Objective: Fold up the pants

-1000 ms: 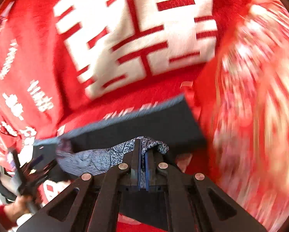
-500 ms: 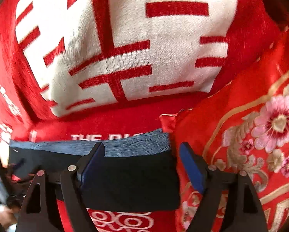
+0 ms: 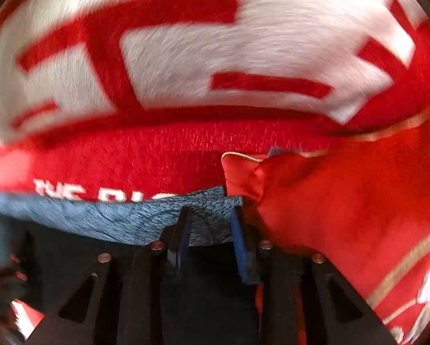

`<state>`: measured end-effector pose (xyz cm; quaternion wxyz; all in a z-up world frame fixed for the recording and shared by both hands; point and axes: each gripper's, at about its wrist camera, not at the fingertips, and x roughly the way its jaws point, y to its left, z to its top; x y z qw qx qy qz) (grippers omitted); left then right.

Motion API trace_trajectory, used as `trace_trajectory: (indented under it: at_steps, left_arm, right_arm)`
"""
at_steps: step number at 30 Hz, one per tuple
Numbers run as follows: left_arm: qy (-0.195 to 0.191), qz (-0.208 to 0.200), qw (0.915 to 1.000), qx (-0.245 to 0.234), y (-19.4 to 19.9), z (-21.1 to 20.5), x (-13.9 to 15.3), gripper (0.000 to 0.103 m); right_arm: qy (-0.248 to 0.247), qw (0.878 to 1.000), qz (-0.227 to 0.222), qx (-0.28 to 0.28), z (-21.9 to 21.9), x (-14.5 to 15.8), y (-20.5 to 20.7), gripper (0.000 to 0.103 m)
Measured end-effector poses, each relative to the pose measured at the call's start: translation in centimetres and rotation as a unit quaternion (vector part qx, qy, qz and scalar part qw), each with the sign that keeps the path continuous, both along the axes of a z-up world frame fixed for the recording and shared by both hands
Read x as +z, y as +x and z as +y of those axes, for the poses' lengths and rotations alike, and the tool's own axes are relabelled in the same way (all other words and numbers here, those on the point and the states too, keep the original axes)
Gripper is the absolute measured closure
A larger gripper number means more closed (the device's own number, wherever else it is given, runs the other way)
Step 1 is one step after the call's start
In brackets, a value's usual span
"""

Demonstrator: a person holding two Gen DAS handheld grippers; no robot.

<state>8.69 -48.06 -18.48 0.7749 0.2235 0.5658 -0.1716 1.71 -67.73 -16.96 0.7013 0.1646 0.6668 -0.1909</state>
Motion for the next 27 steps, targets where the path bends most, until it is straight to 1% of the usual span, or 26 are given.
trace_trajectory:
  at_steps: [1,2,3,4,8,10,13,15,16,18,19,21,22,24,27]
  left_arm:
    - [-0.008,-0.015,0.9998,0.007,0.3,0.7,1.0,0.005]
    - [-0.012,-0.026,0.9995,0.015,0.6,1.4,1.6,0.005]
    - [-0.011,-0.034,0.999,0.026,1.2,2.2,2.1,0.005]
    - [-0.007,-0.037,0.9985,0.04,1.8,3.2,2.3,0.005]
    - [0.024,-0.028,0.9935,0.107,4.8,8.2,1.8,0.005]
    - [0.037,-0.022,0.9909,0.127,6.0,10.8,1.4,0.005]
    - [0.055,-0.022,0.9901,0.127,7.2,12.9,0.4,0.005]
    - [0.059,-0.021,0.9904,0.124,8.3,13.5,-0.7,0.005]
    - [0.056,-0.019,0.9908,0.122,8.4,13.7,-1.2,0.005]
    - [0.047,-0.024,0.9919,0.115,9.2,13.5,-1.8,0.005]
    - [0.042,-0.03,0.9926,0.11,9.5,13.4,-1.9,0.005]
    - [0.029,-0.033,0.9936,0.104,10.3,13.7,-2.1,0.005]
    - [0.024,-0.028,0.9939,0.104,10.9,13.9,-2.2,0.005]
    - [0.016,-0.018,0.9942,0.105,11.9,14.7,-2.3,0.005]
    - [0.024,-0.022,0.9945,0.099,12.9,17.1,-1.8,0.005]
  right_arm:
    - [0.017,1.0,-0.016,-0.015,0.1,0.9,-0.5,0.064]
    - [0.025,0.999,-0.025,-0.016,0.6,1.9,-1.0,0.06]
    - [0.029,0.999,-0.031,-0.013,1.2,2.5,-1.4,0.053]
    - [0.036,0.999,-0.041,-0.005,2.4,3.2,-2.1,0.05]
    - [0.06,0.997,-0.044,0.025,7.0,3.6,-3.6,0.05]
    - [0.062,0.996,-0.05,0.039,9.4,3.6,-3.5,0.05]
    - [0.082,0.994,-0.06,0.048,12.4,2.9,-2.5,0.05]
    - [0.092,0.992,-0.065,0.051,14.3,1.9,-1.1,0.05]
    - [0.09,0.992,-0.07,0.055,14.6,1.7,-0.4,0.05]
    - [0.073,0.993,-0.067,0.069,15.3,0.3,1.6,0.05]
    - [0.062,0.994,-0.058,0.074,15.8,-0.7,2.4,0.05]
    - [0.044,0.996,-0.044,0.066,15.9,-1.6,3.0,0.048]
    - [0.035,0.996,-0.049,0.061,16.1,-1.6,3.3,0.044]
    - [0.027,0.997,-0.041,0.06,17.1,-2.1,4.2,0.041]
    - [0.001,0.998,-0.023,0.052,18.2,-2.0,4.1,0.04]
